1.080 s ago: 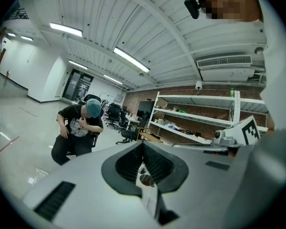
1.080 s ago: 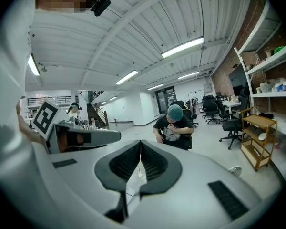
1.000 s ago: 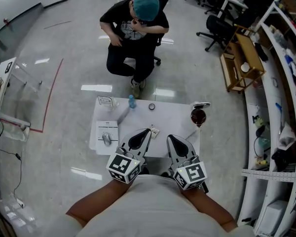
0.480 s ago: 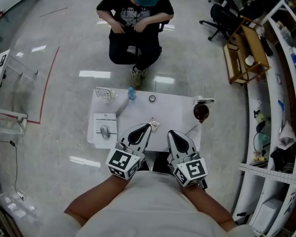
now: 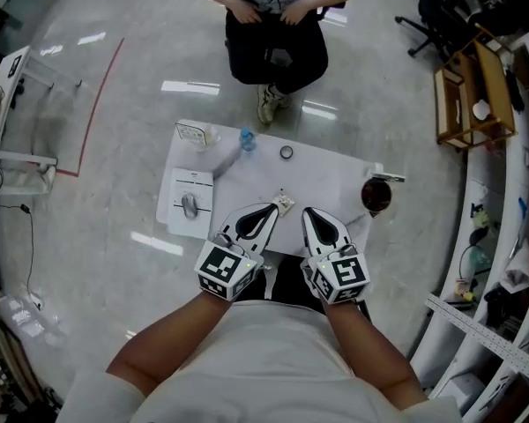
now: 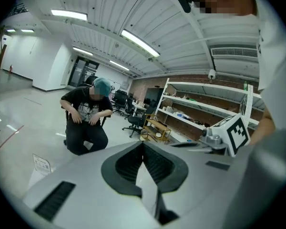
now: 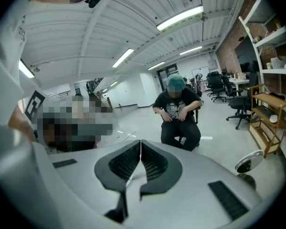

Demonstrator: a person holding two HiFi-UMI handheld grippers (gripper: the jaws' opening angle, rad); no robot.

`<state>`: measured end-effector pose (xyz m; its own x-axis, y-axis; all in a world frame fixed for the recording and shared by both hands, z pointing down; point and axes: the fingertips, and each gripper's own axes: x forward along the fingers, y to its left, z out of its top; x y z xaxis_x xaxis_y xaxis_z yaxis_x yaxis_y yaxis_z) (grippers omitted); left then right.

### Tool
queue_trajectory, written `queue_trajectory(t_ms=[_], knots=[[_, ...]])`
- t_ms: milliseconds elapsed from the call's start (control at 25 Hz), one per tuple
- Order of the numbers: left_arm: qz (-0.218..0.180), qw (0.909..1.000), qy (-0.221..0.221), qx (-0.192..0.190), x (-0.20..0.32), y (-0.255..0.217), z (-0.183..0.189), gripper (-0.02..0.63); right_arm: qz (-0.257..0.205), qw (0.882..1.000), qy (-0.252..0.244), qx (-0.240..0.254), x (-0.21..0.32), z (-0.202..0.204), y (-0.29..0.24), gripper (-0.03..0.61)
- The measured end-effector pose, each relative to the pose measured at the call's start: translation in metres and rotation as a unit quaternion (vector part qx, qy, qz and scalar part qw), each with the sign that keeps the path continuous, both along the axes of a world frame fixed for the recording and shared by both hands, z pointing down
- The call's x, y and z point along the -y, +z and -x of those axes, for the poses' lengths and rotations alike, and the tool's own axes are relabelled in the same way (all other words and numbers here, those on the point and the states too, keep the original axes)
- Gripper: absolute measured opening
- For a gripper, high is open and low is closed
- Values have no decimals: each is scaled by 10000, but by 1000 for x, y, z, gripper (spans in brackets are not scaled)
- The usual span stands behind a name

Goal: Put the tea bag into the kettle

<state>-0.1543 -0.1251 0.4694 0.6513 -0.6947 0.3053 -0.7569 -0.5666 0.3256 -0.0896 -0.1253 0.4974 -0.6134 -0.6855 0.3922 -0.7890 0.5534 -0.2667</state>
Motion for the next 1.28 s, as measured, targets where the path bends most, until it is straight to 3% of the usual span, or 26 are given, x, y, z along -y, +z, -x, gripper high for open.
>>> queue_trajectory(t_ms=[200,480,760,960,1280], knots=[[347,9992,-116,-139,17,49,-7,10,292,9983,-459,-216,20,8,57,11],[653,9972,-364,27,34,124,-2,11,618,9925,-915,-522,35,12,138,14],[871,9951,-413,215,31,184,-1,11,977,9868,-1102,-667,38,19,220,105],[1151,9927,-373,21,25,225,-2,10,1356,9809,-1115,-837,26,20,281,193],[1509,9873,-483,84,23,297,14,11,1716,9749,-972,-1037,18,14,366,240]])
